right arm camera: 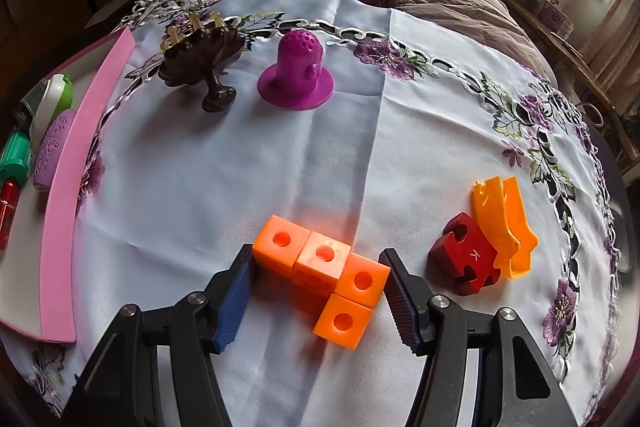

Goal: Organize rigid objects
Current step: 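Lower the red cylinder into the pink tray and open the left tool, then carry the orange cubes into the pink tray and open the right tool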

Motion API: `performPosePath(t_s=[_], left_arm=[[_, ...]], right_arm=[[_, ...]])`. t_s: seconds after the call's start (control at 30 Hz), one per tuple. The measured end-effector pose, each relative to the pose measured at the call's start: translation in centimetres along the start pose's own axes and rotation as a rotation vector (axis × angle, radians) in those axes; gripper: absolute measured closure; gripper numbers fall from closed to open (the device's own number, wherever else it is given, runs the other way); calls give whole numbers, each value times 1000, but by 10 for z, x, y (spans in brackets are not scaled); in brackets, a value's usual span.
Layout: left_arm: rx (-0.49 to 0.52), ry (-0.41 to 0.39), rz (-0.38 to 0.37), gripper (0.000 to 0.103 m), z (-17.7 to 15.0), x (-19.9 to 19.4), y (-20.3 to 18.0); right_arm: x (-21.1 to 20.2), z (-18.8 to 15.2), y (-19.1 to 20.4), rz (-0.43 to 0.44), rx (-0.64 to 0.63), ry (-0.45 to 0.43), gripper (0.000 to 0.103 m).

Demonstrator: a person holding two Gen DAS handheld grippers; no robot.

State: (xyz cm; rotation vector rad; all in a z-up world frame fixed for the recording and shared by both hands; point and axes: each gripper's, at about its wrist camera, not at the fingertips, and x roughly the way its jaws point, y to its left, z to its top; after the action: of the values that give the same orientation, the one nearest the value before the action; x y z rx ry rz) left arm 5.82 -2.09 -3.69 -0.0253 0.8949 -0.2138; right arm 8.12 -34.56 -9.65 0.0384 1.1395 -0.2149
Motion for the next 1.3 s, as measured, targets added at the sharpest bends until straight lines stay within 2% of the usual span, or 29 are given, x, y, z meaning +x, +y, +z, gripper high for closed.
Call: performPosePath(t_s=[0.33, 0.53, 0.67, 0.77, 0.97, 1.1, 1.2, 1.3], left_arm=[[-29, 5, 0, 69, -6, -7, 15], [-47, 4, 0, 70, -8, -9, 22], [-62, 6, 3, 69, -10, -9, 28], [-74, 8, 7, 70, -12, -9, 32], [-90, 8, 18, 69, -15, -10, 40], [-99, 7, 24, 70, -16, -12, 45], [-105, 8, 29, 69, -16, -13, 50], [-112, 11, 32, 70, -18, -13, 55]], right_arm=[[-3, -1, 5, -28, -24, -15, 41], [-7, 2, 2, -15, 9, -2, 41], [-25, 7, 6, 4, 23, -56, 41], [-43, 14, 18, 69, 9, -102, 41], [-76, 27, 83, 226, -133, -177, 41], [-83, 31, 143, 328, -237, -177, 41], [-77, 32, 181, 370, -309, -160, 41], [-61, 33, 213, 353, -366, -130, 41]])
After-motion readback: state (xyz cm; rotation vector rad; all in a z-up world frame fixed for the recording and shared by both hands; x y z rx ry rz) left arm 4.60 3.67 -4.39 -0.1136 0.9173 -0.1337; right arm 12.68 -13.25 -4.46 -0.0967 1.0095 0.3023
